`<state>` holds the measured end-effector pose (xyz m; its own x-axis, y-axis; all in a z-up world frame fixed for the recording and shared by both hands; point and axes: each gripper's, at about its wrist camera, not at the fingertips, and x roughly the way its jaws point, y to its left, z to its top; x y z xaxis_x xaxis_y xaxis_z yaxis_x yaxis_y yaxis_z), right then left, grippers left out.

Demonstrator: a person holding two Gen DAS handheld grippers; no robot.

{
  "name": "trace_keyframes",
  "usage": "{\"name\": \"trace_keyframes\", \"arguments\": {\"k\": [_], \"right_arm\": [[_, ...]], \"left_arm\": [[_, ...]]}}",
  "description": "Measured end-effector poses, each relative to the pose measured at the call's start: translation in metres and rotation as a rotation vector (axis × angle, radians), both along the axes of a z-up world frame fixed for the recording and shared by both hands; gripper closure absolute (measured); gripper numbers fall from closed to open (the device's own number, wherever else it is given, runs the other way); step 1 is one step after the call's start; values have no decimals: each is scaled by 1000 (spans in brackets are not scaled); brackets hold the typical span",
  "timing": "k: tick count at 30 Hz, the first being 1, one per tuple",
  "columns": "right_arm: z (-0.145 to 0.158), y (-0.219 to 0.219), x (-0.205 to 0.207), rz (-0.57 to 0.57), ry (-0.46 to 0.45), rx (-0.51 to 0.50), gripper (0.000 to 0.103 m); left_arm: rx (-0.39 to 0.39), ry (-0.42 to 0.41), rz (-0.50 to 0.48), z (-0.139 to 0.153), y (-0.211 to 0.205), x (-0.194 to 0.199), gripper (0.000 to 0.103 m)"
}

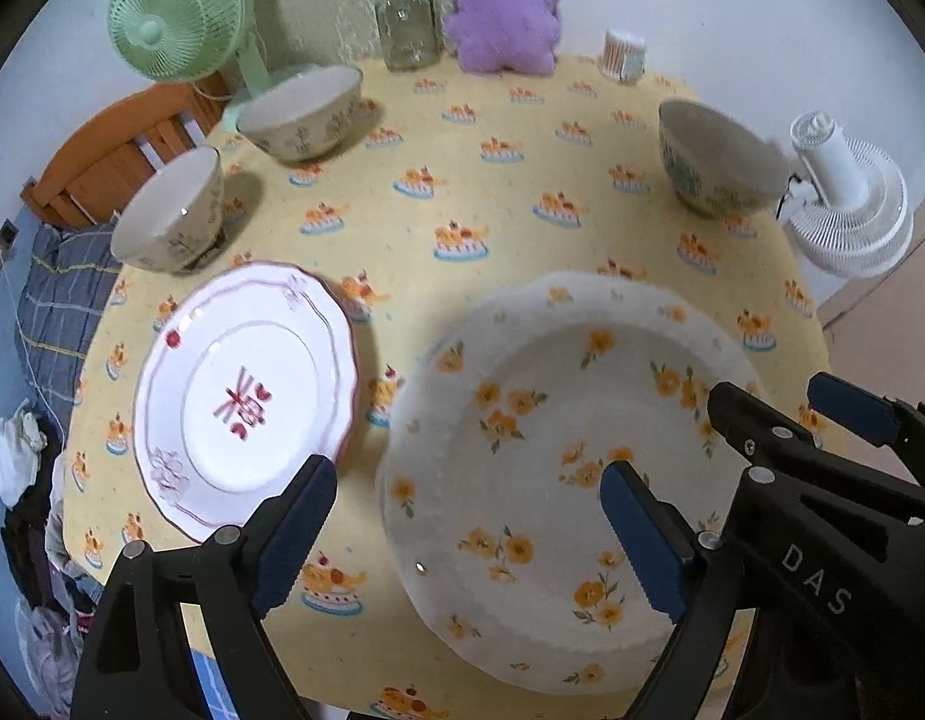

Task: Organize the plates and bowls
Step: 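Open the right gripper and pull both tools back from the stacked plates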

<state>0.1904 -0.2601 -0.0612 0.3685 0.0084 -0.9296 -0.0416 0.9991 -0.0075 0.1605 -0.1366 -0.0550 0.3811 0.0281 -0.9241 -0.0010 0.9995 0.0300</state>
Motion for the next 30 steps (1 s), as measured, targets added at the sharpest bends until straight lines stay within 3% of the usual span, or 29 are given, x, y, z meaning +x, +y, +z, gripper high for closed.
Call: {"name": "trace_keyframes", "arguments": {"k": [5, 9, 13, 19, 30], "right_arm": [[11, 19, -2, -6, -23, -3, 35], [15, 38, -4, -40, -42, -2, 26], [22, 64, -8, -88, -64, 4, 23], [28, 110, -11, -118, -98, 7, 23], [25, 174, -5, -173, -138, 70, 23]], "left_arm": [[-11, -17, -17, 6, 19, 3, 12], [-21, -22, -56, 8, 41, 6, 12], [-11, -45, -111, 16, 63, 8, 12], [-20, -65, -163, 19, 104, 14, 12], [-33, -91, -139, 17, 173, 27, 12]]}}
